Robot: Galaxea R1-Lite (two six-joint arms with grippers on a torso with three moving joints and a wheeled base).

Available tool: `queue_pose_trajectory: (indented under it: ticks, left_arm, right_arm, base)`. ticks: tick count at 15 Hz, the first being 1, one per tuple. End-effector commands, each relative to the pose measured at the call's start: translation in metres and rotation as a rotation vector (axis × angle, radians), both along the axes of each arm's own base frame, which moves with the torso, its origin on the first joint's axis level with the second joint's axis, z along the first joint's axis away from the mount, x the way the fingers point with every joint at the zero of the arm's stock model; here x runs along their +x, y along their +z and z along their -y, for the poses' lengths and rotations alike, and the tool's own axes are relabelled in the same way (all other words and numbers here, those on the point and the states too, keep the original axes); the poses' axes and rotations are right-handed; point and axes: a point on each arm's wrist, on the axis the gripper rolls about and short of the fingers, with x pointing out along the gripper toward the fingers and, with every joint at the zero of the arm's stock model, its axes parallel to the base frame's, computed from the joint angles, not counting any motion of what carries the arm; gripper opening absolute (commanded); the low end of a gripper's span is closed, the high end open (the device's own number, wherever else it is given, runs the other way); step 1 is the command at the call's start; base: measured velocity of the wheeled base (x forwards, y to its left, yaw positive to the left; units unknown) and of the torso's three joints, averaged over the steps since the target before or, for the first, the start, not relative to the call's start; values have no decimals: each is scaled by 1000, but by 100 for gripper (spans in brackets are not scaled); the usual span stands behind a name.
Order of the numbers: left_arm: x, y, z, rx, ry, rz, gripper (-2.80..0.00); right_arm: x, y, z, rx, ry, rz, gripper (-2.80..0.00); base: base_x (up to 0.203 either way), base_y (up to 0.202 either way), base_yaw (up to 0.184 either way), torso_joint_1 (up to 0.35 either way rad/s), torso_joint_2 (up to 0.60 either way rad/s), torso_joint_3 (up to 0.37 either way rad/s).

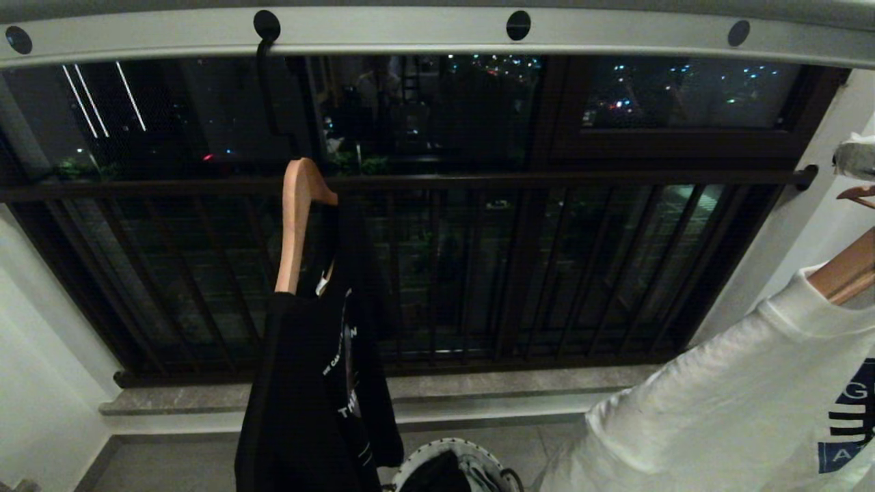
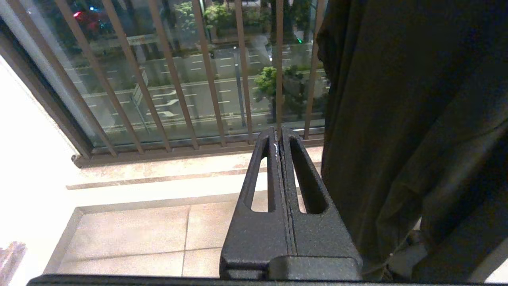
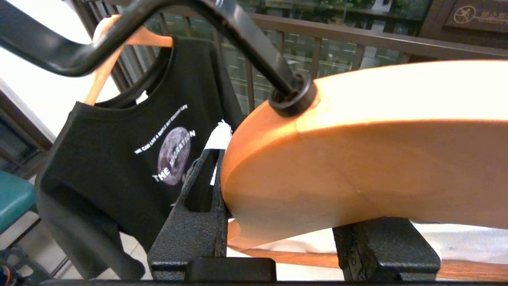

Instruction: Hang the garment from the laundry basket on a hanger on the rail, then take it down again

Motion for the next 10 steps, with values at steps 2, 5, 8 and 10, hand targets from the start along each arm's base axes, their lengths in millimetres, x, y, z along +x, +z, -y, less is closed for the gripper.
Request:
queue_pose_trajectory:
  ticks: [2,5,8,10]
  left_arm:
    - [0,-1,0,0,0,-1,-280]
    - [0,-1,0,0,0,-2,-280]
    - [0,-1,0,0,0,-2,-280]
    - [0,-1,0,0,0,-2,-280]
  right_arm:
    - [0,0,0,-1,-2,-1,-280]
    - [0,0,0,-1,-2,-1,-280]
    - [0,0,0,1,-2,-1,-280]
    - [0,0,0,1,-2,1,-280]
  base:
    - [0,0,0,81,-141,-74]
    - [0,0,0,69,-129,-63]
    - [0,0,0,67,-131,-64]
    - [0,0,0,0,0,0]
